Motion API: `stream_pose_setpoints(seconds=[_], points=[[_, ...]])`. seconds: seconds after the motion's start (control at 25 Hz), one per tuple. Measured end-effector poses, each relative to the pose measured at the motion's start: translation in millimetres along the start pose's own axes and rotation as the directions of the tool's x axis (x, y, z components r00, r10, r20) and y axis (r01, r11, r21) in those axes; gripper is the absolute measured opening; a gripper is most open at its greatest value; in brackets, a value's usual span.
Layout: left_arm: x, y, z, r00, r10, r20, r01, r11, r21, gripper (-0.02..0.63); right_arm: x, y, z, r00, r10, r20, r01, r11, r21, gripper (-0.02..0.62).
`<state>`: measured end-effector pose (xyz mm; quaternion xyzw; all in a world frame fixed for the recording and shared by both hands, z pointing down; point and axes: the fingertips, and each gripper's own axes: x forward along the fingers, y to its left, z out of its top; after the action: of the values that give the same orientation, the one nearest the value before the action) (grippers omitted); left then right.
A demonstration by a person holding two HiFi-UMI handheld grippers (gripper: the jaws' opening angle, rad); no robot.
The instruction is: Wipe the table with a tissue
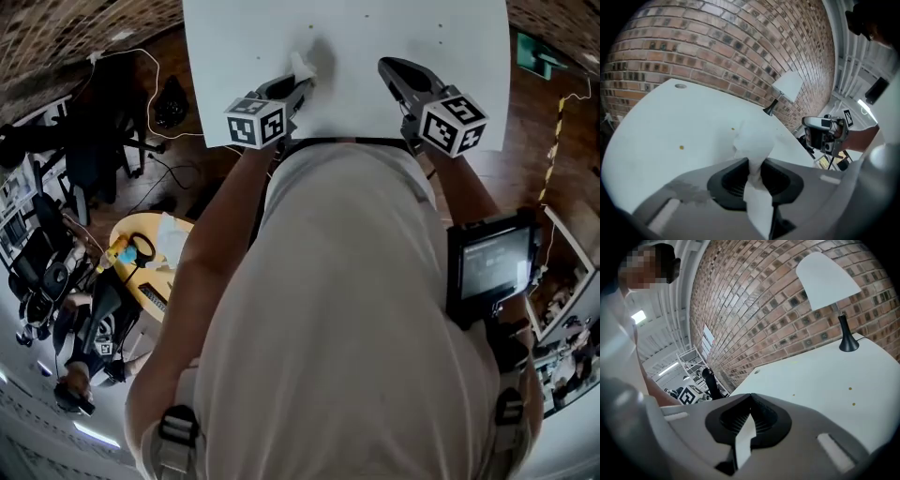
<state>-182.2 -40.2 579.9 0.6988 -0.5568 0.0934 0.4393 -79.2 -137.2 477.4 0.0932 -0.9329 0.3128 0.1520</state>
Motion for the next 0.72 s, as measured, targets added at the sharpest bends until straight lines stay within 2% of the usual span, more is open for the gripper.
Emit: stream_pose_setpoints(seconds=[0.32, 0.56, 0.72], points=[[-35, 43, 0, 0.989, 0.135, 0.063, -0.132, 0.99, -0.058, 0.081, 31, 18, 0, 0.995, 0.073, -0.061, -0.076, 0.996, -0.048, 0.006], [-52, 69, -5, 0.98, 0.189, 0.068, -0.184, 0.98, -0.071, 0.081, 45, 29, 0, 0.992, 0.1, -0.083, -0.105, 0.993, -0.058, 0.007], [-62, 102, -1, 0.963, 0.261, 0.066, -0.256, 0.964, -0.075, 0.081, 55, 32, -1, 0.991, 0.102, -0.09, -0.107, 0.992, -0.059, 0.008]])
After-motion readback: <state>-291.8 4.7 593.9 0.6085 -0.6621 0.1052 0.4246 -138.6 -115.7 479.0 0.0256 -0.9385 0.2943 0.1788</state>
